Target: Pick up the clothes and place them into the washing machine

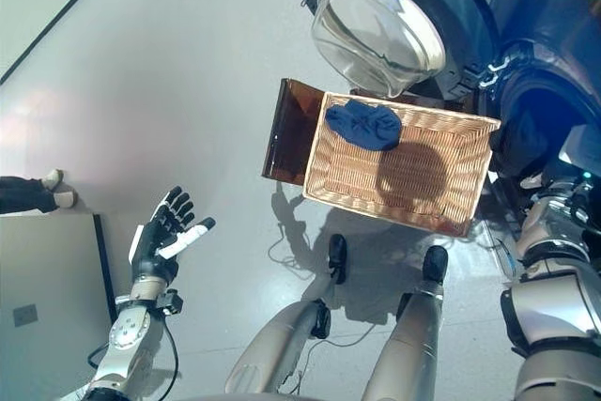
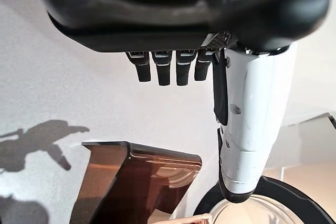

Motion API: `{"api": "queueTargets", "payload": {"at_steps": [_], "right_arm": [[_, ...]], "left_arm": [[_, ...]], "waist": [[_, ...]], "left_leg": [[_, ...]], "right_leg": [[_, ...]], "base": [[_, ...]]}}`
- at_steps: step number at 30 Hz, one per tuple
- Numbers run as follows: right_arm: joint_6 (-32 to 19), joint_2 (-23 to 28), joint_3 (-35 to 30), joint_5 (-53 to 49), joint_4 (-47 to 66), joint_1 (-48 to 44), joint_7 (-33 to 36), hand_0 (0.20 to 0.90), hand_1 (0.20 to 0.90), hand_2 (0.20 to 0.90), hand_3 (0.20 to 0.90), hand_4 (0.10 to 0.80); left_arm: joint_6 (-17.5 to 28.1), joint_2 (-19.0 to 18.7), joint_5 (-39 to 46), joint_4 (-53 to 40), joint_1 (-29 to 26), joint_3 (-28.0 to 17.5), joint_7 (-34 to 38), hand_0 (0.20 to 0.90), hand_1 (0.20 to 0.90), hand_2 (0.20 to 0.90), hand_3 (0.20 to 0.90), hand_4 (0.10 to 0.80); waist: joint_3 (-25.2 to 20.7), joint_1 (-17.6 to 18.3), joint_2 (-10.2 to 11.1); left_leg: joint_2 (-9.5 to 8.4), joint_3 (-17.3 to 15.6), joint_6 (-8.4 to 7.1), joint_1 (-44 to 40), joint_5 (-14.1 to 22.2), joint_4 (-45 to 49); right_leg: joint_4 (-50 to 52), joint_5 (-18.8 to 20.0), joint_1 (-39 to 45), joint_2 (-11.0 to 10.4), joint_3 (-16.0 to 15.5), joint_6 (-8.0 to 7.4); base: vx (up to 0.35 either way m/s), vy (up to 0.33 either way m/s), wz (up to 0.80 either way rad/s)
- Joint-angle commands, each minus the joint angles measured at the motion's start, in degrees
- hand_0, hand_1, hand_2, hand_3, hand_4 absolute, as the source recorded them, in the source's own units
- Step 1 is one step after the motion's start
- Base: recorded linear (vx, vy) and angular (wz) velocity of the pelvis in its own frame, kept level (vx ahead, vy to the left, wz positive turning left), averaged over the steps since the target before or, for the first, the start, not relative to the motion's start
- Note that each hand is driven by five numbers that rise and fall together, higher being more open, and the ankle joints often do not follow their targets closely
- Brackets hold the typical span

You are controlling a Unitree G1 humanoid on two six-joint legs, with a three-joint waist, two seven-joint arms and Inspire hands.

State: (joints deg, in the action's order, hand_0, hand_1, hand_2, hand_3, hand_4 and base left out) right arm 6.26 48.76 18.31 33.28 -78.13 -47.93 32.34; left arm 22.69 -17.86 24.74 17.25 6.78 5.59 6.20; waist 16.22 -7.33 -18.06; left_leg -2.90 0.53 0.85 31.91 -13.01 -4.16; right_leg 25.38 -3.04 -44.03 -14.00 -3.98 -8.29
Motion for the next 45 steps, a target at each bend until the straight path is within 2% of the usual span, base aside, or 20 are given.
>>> {"api": "queueTargets", "payload": {"at_steps": [1, 2, 3, 4, 10, 23, 27, 30, 32, 33, 41, 45], "right_arm": [[0.6, 5.9, 5.7, 1.2, 1.5, -5.9, 0.5, 0.9, 0.9, 0.9, 0.9, 0.8], [0.4, 5.9, 5.7, 0.8, 1.6, -6.1, 0.1, 0.516, 0.516, 0.516, 0.516, 0.525], [0.2, 5.8, 5.5, 0.3, 1.7, -5.9, -0.1, 0.263, 0.263, 0.263, 0.263, 0.345], [-0.2, 5.4, 5.5, -0.2, 1.8, -5.8, -0.7, 0.2, 0.2, 0.2, 0.2, 0.3], [-1.6, 4.8, 5.0, -2.8, 2.9, -5.4, -1.4, 0.2, 0.2, 0.2, 0.2, 0.3], [-2.5, 6.1, 0.9, -7.3, 3.1, -4.8, -0.5, 0.2, 0.2, 0.2, 0.2, 0.3], [-5.1, 6.3, -8.6, -22.3, -0.2, -5.4, 2.2, 0.2, 0.2, 0.2, 0.2, 0.3], [-10.1, 6.3, -20.0, -41.6, -1.3, -5.5, 5.2, 0.2, 0.2, 0.2, 0.2, 0.3], [-11.9, 6.8, -21.6, -46.8, -1.9, -5.7, 5.3, 0.2, 0.2, 0.2, 0.2, 0.3], [-13.9, 6.9, -24.4, -51.9, -1.7, -5.2, 5.6, 0.2, 0.2, 0.2, 0.2, 0.3], [-16.4, 10.6, -29.1, -62.0, -4.0, -5.2, 7.1, 0.2, 0.2, 0.2, 0.2, 0.3], [-18.2, 12.3, -32.8, -67.9, -5.8, -5.6, 10.5, 0.2, 0.2, 0.2, 0.2, 0.3]], "left_arm": [[4.4, -2.4, 1.6, -4.4, -0.2, -4.0, 1.2, 0.9, 0.9, 0.9, 0.9, 0.8], [4.3, -2.5, 1.4, -4.5, -0.2, -4.1, 1.3, 0.9, 0.9, 0.9, 0.9, 0.8], [4.2, -2.4, 1.3, -4.5, -0.2, -4.2, 1.3, 0.9, 0.9, 0.9, 0.9, 0.8], [4.1, -2.3, 1.4, -4.4, -0.3, -4.3, 1.2, 0.9, 0.9, 0.9, 0.9, 0.8], [4.3, -2.3, 0.9, -4.1, -0.7, -4.9, 1.6, 0.9, 0.9, 0.9, 0.9, 0.8], [4.7, -1.9, 1.1, -3.4, -0.8, -6.0, 1.5, 0.9, 0.9, 0.9, 0.9, 0.8], [4.4, -2.0, 0.7, -2.9, -0.3, -5.7, 2.1, 0.9, 0.9, 0.9, 0.9, 0.8], [3.9, -2.3, 0.4, -1.6, 0.1, -5.5, 3.2, 0.9, 0.9, 0.9, 0.9, 0.8], [3.6, -3.1, 0.5, -2.1, 0.4, -5.1, 3.3, 0.9, 0.9, 0.9, 0.9, 0.8], [3.4, -3.4, 0.2, -2.4, 0.6, -5.0, 3.4, 0.9, 0.9, 0.9, 0.9, 0.8], [2.9, -4.1, 0.2, -2.2, 1.2, -3.7, 3.6, 0.9, 0.9, 0.9, 0.9, 0.8], [2.2, -4.2, 0.6, -2.3, 2.0, -3.0, 3.8, 0.9, 0.9, 0.9, 0.9, 0.8]], "waist": [[1.3, -1.0, -0.1], [1.8, -0.8, 0.1], [1.9, -0.8, 0.3], [2.0, -0.8, 0.4], [2.2, -0.2, 0.9], [1.0, 0.1, 0.0], [0.4, -0.2, -0.4], [-0.2, -0.2, -0.5], [-0.5, -0.2, -0.4], [-0.6, 0.1, -0.6], [-1.3, 0.2, -1.3], [-1.6, 0.4, -2.1]], "left_leg": [[0.61, 0.2, -6.84, 2.2, 1.7, -0.8], [0.69, 0.2, -6.86, 2.7, 1.5, -0.8], [0.71, 0.2, -6.89, 2.9, 1.5, -0.8], [0.71, 0.2, -6.91, 2.9, 1.5, -0.8], [0.66, 0.1, -7.02, 3.0, 1.5, -0.8], [0.23, -0.2, -6.88, 1.1, 2.2, -0.8], [0.23, -0.3, -6.84, 0.2, 2.5, -0.8], [0.23, -0.3, -6.86, -0.8, 3.0, -0.8], [0.28, -0.3, -6.9, -1.2, 3.2, -0.8], [0.38, -0.4, -6.91, -1.6, 3.3, -0.8], [0.5, -0.3, -7.12, -2.1, 3.6, -0.8], [0.38, -0.2, -7.15, -2.0, 3.8, -0.8]], "right_leg": [[-6.0, 2.6, 0.1, 3.3, -1.5, 4.04], [-5.3, 2.5, -0.5, 3.4, -1.5, 4.15], [-5.1, 2.3, -0.7, 3.5, -1.3, 4.26], [-4.7, 2.2, -1.1, 3.5, -1.3, 4.3], [-4.5, 2.0, -1.4, 3.6, -1.1, 4.48], [-4.1, 1.7, -0.2, 3.1, -1.2, 4.31], [-3.8, 1.2, 0.6, 3.0, -1.2, 4.26], [-4.1, 0.7, 1.9, 3.0, -1.2, 4.21], [-4.2, 0.4, 2.4, 2.9, -1.3, 4.19], [-4.1, 0.0, 2.7, 2.9, -1.2, 4.16], [-4.1, -0.8, 3.5, 3.0, -1.4, 4.25], [-4.1, -0.9, 3.4, 3.0, -1.3, 4.19]], "base": [[-0.031, -0.046, 0.03], [-0.014, -0.032, 0.01], [-0.016, -0.041, 0.0], [0.0, 0.0, 0.0], [0.0, 0.0, 0.0], [0.009, 0.008, -0.02], [0.019, -0.001, -0.01], [0.05, -0.013, -0.02], [0.035, -0.026, 0.0], [0.0, 0.0, 0.0], [0.0, 0.0, 0.0], [0.0, 0.0, 0.0]]}}
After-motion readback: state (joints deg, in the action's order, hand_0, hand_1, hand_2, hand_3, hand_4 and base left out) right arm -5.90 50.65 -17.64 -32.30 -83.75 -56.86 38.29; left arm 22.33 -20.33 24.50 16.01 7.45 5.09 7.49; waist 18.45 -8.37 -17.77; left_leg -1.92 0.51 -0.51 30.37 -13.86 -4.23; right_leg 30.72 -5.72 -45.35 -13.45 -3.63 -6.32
